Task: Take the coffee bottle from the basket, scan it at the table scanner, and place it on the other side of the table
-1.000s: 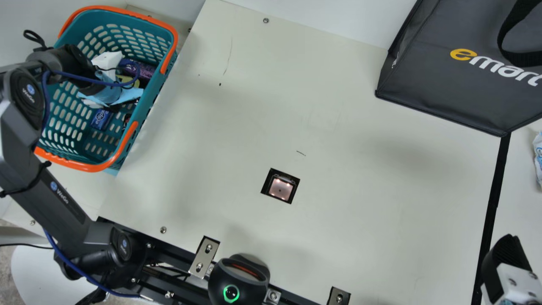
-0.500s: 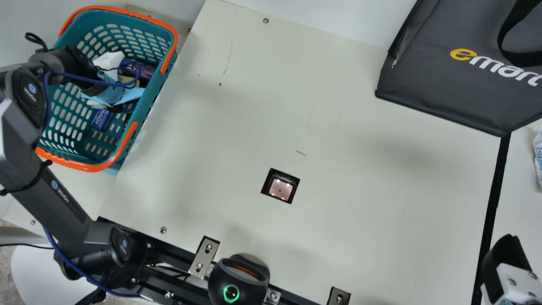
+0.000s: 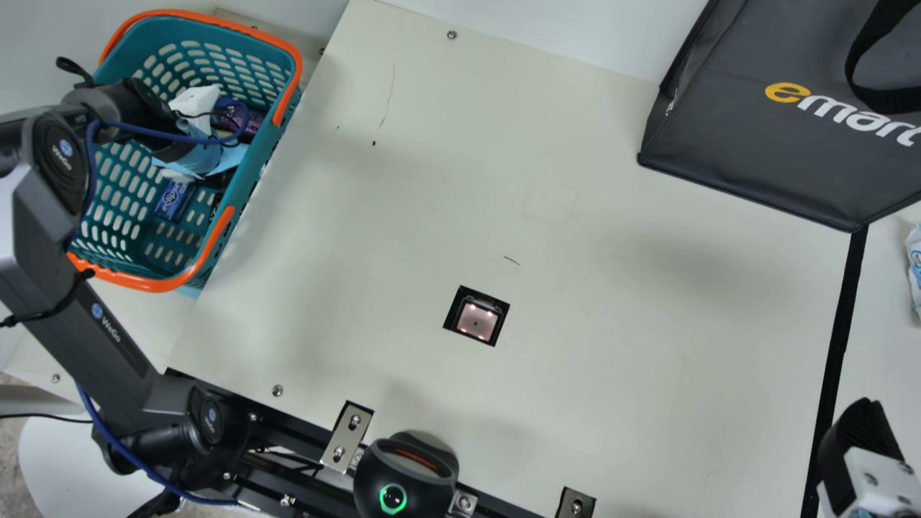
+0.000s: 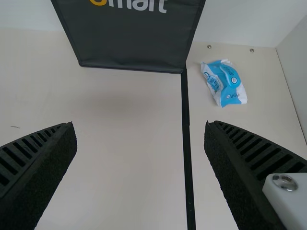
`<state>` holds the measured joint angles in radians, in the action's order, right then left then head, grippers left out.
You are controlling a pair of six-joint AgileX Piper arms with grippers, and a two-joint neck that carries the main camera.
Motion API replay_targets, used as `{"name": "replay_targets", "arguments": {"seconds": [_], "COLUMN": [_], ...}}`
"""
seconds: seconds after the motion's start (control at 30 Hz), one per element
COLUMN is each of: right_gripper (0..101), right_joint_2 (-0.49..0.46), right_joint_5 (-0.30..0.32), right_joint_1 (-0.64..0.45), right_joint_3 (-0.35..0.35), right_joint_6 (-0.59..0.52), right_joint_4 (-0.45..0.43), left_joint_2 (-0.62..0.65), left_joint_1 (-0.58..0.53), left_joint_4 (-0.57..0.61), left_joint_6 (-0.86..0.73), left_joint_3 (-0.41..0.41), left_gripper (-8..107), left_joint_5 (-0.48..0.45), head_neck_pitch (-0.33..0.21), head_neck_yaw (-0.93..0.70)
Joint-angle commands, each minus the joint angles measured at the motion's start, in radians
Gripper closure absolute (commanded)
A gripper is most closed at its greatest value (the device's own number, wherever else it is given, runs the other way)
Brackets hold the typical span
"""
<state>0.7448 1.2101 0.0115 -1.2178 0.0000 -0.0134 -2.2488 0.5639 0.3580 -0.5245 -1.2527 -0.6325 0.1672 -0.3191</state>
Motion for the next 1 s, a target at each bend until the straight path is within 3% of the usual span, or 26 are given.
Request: {"name": "replay_targets", "arguments": {"seconds": [0.0, 0.47, 0.97], "right_gripper": [6, 6, 6], "right_joint_2": [0.0, 0.0, 0.0], "right_joint_5": [0.0, 0.0, 0.0], "right_joint_1": [0.0, 0.0, 0.0], "right_joint_3": [0.0, 0.0, 0.0], "right_joint_6": [0.0, 0.0, 0.0], "right_joint_4": [0.0, 0.0, -0.001], "left_joint_2": [-0.001, 0.021, 0.162], "left_joint_1": [-0.002, -0.004, 0.01], "left_joint_4": [-0.001, -0.007, -0.016], "left_joint_6": [0.011, 0.036, 0.002], "left_joint_3": [0.004, 0.022, 0.052], "left_gripper": [16, 107, 107], "left_joint_5": [0.001, 0.007, -0.038], "head_neck_pitch": [-0.029, -0.029, -0.029], "head_neck_yaw": [-0.002, -0.002, -0.002]}}
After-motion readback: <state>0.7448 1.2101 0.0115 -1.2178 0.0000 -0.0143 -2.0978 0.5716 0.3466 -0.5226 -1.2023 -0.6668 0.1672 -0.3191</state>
